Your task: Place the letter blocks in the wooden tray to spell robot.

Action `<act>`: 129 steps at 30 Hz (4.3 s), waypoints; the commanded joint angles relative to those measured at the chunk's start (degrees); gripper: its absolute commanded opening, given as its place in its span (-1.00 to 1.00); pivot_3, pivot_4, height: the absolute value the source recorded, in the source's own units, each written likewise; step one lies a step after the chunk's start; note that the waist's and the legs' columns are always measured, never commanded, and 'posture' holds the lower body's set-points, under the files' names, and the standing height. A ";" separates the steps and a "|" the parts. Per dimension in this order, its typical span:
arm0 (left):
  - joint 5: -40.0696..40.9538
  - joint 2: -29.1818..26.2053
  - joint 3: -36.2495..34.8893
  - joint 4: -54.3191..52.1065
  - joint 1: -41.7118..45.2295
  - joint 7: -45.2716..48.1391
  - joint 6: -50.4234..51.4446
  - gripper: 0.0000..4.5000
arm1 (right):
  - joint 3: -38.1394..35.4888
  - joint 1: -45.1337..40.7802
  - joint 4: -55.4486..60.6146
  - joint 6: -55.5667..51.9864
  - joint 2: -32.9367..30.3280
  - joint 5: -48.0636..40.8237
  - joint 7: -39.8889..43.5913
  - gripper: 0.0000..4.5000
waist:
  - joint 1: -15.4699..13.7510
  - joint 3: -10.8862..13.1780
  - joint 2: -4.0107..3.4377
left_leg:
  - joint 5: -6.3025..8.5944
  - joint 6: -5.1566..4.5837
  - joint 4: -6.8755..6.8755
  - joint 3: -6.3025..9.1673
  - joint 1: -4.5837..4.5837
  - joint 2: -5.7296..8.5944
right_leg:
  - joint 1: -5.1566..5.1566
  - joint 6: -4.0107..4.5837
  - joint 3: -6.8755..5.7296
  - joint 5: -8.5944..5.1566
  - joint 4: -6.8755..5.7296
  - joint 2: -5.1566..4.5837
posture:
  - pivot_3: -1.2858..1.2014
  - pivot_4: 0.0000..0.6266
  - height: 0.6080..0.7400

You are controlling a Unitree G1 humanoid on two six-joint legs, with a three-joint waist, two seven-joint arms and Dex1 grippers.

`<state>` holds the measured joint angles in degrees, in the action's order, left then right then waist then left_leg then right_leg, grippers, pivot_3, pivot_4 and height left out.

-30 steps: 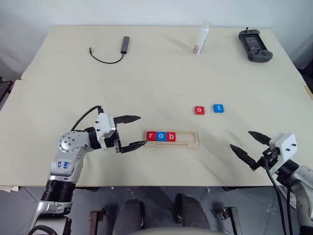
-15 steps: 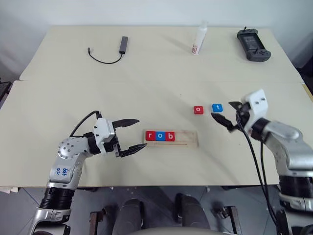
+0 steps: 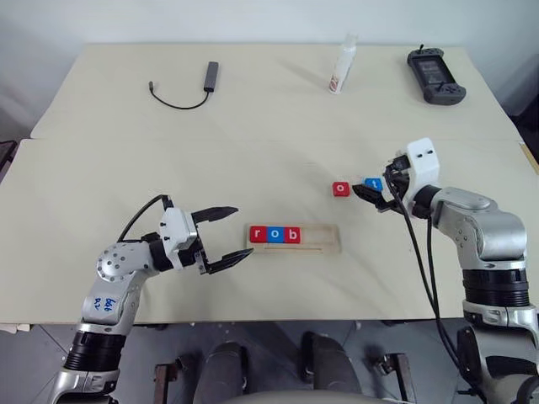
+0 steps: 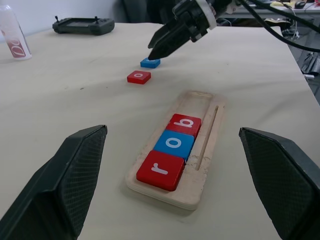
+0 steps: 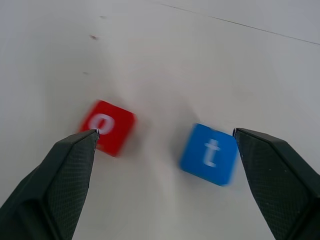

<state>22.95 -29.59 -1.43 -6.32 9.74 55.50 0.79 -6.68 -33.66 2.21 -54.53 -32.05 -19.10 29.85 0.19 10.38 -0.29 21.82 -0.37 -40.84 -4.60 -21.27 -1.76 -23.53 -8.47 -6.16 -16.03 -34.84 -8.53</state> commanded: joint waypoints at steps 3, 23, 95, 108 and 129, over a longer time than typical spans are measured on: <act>0.63 -0.35 -0.53 -1.92 0.03 -0.04 -0.01 1.00 | -0.20 -1.68 4.31 -4.83 2.62 -1.21 -3.62 0.99 | -0.15 0.00 0.00 | 0.00 0.00 -0.01 0.00 -0.01 0.01 | 0.01 0.00 0.00 0.00 0.00 0.00 | 0.03 -0.52 1.00; 1.06 -0.50 -0.87 -4.14 -1.02 -0.24 0.45 1.00 | 4.47 -1.87 -0.49 -1.77 13.44 5.99 -14.70 -0.03 | 0.69 0.00 -0.01 | 0.00 0.00 0.05 -0.03 0.00 0.01 | -0.05 0.00 0.03 0.00 -0.03 0.00 | 0.03 -0.52 1.00; 1.00 0.99 1.81 -3.40 2.32 2.78 2.54 1.00 | 14.32 3.91 -14.31 46.50 -21.19 8.83 49.95 -0.36 | -0.10 -0.01 0.11 | -0.02 0.00 -0.19 0.03 0.17 -0.03 | 0.27 -0.06 -0.03 0.04 0.06 0.01 | 0.03 -0.52 1.00; 1.19 0.76 1.44 -6.94 -1.16 0.52 3.52 1.00 | 22.62 -7.19 -0.12 24.00 -12.09 7.39 45.66 -0.36 | -0.71 0.02 0.03 | -0.01 0.01 -0.19 0.12 0.00 0.02 | 0.13 -0.01 -0.05 0.04 0.01 -0.04 | 0.03 -0.52 1.00; 1.53 -0.39 0.42 -9.67 -3.69 -1.74 4.09 1.00 | 26.25 -6.13 -2.10 26.71 -8.62 11.47 45.07 0.86 | -0.06 0.02 0.03 | -0.01 0.01 -0.12 0.09 -0.01 0.01 | 0.10 -0.01 -0.09 0.04 0.04 -0.01 | 0.03 -0.52 1.00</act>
<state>23.52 -29.50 -0.04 -13.29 6.35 53.81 5.03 21.08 -39.86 -2.00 -27.40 -40.41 -6.35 74.38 0.13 10.40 -0.26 21.81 -0.36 -40.96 -4.51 -21.28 -1.76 -23.43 -8.48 -6.25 -15.99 -34.80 -8.54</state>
